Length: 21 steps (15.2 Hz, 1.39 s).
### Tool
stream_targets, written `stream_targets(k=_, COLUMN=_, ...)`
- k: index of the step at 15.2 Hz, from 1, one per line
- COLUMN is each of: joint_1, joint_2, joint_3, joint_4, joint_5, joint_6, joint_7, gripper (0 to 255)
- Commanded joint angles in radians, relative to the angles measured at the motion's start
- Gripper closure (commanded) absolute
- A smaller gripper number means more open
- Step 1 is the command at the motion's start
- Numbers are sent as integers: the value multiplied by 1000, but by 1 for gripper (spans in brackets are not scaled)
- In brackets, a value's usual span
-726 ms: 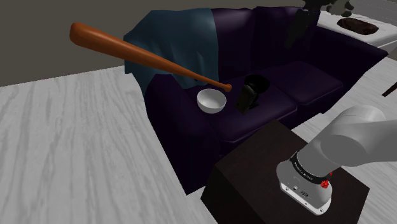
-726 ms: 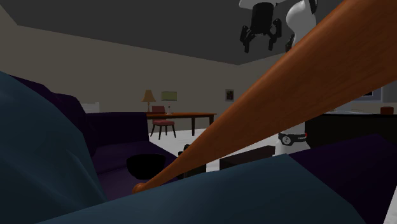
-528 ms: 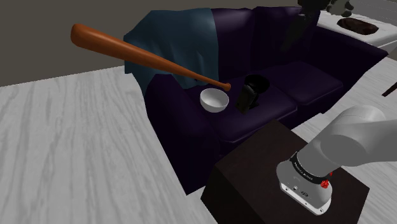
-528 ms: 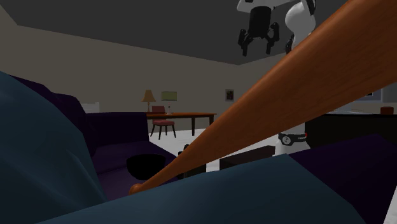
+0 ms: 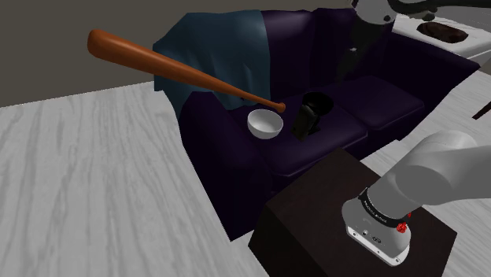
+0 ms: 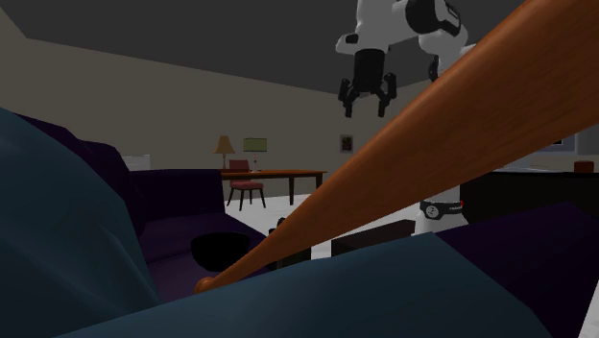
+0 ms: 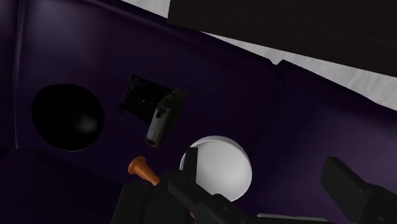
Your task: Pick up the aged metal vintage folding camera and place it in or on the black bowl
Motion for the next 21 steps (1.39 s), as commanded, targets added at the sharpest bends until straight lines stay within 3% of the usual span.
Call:
stream_targets(k=1, joint_1=-8, joint_2=33, joint_3=-28, joint_4=-44, joint_5=-16, joint_6=80, joint_7=-20, gripper=0)
stream_targets(k=13, joint_1=-47, joint_2=356, joint_3=-189, joint_4=-153, joint_5=-73, joint_6=515, joint_7=-142, gripper=0)
stream_targets(k=17, joint_1=-46, joint_2=514, joint_3=-241, joint_4=-141, joint_5=-57, joint_6=660, joint_7=-199, gripper=0)
stream_targets(k=21, joint_1=-37, joint_2=688, joint_3=-286, joint_4=-105, joint_5=5, joint_6=793, joint_7=-281, gripper=0)
